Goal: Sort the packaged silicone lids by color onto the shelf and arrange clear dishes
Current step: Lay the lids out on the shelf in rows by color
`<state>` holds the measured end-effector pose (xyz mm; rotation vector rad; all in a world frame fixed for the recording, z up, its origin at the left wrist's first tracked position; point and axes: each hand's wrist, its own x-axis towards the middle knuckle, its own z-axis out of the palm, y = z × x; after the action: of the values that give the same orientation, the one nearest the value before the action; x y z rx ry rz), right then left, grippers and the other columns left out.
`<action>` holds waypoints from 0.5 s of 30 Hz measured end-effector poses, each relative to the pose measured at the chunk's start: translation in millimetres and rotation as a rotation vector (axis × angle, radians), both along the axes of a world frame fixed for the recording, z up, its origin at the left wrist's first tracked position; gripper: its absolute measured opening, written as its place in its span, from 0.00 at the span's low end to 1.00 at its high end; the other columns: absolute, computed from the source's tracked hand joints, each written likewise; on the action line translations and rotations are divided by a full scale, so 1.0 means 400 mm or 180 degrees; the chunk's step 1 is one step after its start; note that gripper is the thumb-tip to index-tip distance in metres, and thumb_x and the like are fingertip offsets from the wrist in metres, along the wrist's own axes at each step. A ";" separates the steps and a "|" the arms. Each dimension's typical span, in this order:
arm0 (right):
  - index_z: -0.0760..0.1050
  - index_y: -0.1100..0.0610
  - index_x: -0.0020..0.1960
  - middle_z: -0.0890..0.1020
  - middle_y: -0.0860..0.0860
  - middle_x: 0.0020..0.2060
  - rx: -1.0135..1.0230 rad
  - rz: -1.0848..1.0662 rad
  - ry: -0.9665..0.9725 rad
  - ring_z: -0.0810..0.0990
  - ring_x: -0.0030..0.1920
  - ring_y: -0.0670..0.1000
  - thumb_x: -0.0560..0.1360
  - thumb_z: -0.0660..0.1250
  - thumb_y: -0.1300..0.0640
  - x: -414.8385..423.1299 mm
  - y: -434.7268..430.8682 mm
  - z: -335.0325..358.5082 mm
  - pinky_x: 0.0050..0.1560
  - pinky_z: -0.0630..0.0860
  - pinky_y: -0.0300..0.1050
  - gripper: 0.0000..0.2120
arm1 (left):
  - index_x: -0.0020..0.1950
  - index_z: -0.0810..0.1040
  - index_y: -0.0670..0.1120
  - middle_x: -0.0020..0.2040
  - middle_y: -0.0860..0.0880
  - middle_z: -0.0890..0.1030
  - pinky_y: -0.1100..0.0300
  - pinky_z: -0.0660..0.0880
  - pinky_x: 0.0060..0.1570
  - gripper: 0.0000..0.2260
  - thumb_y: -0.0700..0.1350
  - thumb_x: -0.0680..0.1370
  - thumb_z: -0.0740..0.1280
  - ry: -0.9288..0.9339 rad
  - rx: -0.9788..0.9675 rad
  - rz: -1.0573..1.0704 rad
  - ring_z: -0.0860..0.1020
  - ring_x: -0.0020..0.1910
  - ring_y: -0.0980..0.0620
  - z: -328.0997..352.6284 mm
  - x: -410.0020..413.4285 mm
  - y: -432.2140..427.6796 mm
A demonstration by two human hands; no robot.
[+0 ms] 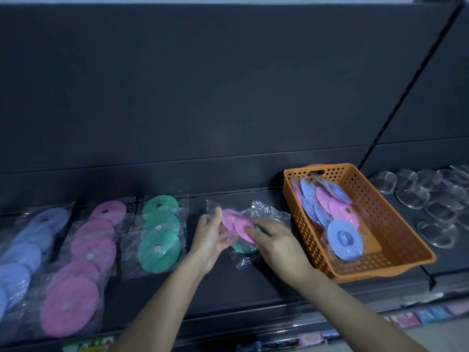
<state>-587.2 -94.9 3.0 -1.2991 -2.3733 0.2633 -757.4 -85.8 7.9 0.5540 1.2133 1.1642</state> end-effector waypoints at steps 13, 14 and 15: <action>0.64 0.54 0.72 0.62 0.53 0.73 -0.0844 -0.0125 -0.0970 0.60 0.73 0.55 0.76 0.63 0.45 0.060 0.012 -0.056 0.73 0.59 0.47 0.27 | 0.49 0.74 0.45 0.45 0.46 0.79 0.58 0.75 0.42 0.12 0.34 0.68 0.67 0.0999 0.0224 0.0092 0.77 0.41 0.52 0.000 -0.061 0.027; 0.63 0.54 0.72 0.62 0.52 0.74 -0.0914 -0.0145 -0.1006 0.59 0.74 0.54 0.76 0.59 0.39 0.054 0.015 -0.055 0.73 0.57 0.48 0.30 | 0.52 0.73 0.44 0.47 0.46 0.79 0.58 0.76 0.43 0.13 0.32 0.70 0.66 0.1108 0.0250 0.0030 0.78 0.42 0.52 0.002 -0.070 0.033; 0.61 0.54 0.73 0.60 0.51 0.74 -0.0948 -0.0164 -0.1034 0.57 0.74 0.53 0.75 0.56 0.35 0.044 0.019 -0.054 0.74 0.56 0.50 0.33 | 0.55 0.73 0.43 0.49 0.46 0.79 0.58 0.77 0.42 0.14 0.30 0.72 0.63 0.1186 0.0259 -0.0002 0.79 0.43 0.52 -0.001 -0.078 0.041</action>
<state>-569.4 -87.3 -18.5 -1.6450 -2.6393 0.4329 -788.6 -69.5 7.5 0.8604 1.4843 1.1447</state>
